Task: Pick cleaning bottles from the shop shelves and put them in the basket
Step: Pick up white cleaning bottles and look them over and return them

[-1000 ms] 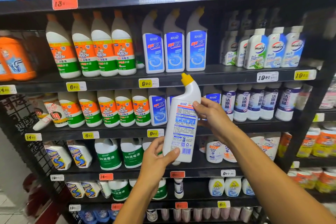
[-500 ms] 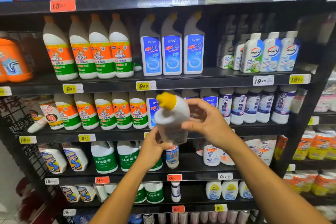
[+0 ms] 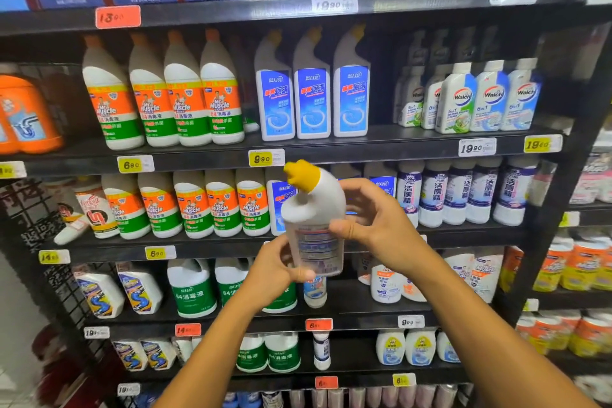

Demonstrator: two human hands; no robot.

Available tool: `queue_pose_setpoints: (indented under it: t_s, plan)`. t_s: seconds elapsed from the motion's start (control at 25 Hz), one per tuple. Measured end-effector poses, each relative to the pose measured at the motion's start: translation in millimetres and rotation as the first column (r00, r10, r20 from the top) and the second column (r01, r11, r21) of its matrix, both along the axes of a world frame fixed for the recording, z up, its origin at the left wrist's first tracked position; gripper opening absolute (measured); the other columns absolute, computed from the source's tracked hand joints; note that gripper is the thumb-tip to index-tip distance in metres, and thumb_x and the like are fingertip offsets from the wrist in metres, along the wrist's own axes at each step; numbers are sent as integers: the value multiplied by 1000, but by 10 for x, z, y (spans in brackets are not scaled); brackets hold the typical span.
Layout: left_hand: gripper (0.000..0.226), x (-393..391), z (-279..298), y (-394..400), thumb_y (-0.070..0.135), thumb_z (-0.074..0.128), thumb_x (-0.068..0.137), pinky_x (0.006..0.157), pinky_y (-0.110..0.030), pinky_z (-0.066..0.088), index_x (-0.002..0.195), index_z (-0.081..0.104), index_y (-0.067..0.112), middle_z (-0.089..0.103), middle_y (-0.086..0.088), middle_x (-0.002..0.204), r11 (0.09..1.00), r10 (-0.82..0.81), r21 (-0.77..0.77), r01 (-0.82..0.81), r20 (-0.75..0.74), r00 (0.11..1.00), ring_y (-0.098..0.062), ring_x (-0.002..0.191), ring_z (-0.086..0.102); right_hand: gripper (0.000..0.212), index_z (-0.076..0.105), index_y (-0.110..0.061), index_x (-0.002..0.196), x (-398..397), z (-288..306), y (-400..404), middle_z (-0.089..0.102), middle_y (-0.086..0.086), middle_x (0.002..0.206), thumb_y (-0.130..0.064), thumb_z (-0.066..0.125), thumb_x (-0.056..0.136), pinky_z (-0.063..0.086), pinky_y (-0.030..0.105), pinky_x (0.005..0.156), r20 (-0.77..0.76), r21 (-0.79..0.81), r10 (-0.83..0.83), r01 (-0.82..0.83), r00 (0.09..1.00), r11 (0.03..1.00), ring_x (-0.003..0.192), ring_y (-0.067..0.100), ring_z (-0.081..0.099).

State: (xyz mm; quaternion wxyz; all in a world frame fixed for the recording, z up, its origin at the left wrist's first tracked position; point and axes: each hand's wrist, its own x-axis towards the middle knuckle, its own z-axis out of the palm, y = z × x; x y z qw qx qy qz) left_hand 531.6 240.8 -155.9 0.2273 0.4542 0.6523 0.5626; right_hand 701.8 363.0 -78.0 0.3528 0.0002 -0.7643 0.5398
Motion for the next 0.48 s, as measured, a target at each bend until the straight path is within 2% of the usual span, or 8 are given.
queue_pose_setpoints:
  t_s: [0.12,0.28,0.4,0.48]
  plan:
    - [60,71,115,-193,4,86,68,86,-25,56,120,61,20,74,4,113,982,-188,-22,189,43,981,-16,105,71,37,60,-20,111,-7,67,60,72,-2,106,-21,73,76,57,24,73,-47,-154,-43,36,998,987,93,13,72]
    - [77,243,359,-382,14,84,65,87,-35,57,134,50,20,73,-15,114,941,-333,4,339,195,922,-32,106,70,35,62,-13,109,-45,146,111,76,0,91,-34,70,81,56,22,62,8,-289,-96,95,995,953,80,13,73]
    - [70,366,558,-428,21,82,64,85,-35,56,130,58,17,72,-17,115,946,-322,70,316,287,902,-29,105,70,28,63,-13,102,-126,251,159,77,1,85,-38,68,90,55,25,54,134,-409,-113,159,985,899,73,15,73]
    - [53,436,721,-421,31,80,64,75,-28,57,114,71,16,74,-9,113,959,-282,77,272,328,901,-20,97,71,27,66,-12,100,-188,325,184,75,0,76,-38,67,91,54,26,51,213,-507,-101,198,972,839,66,15,72]
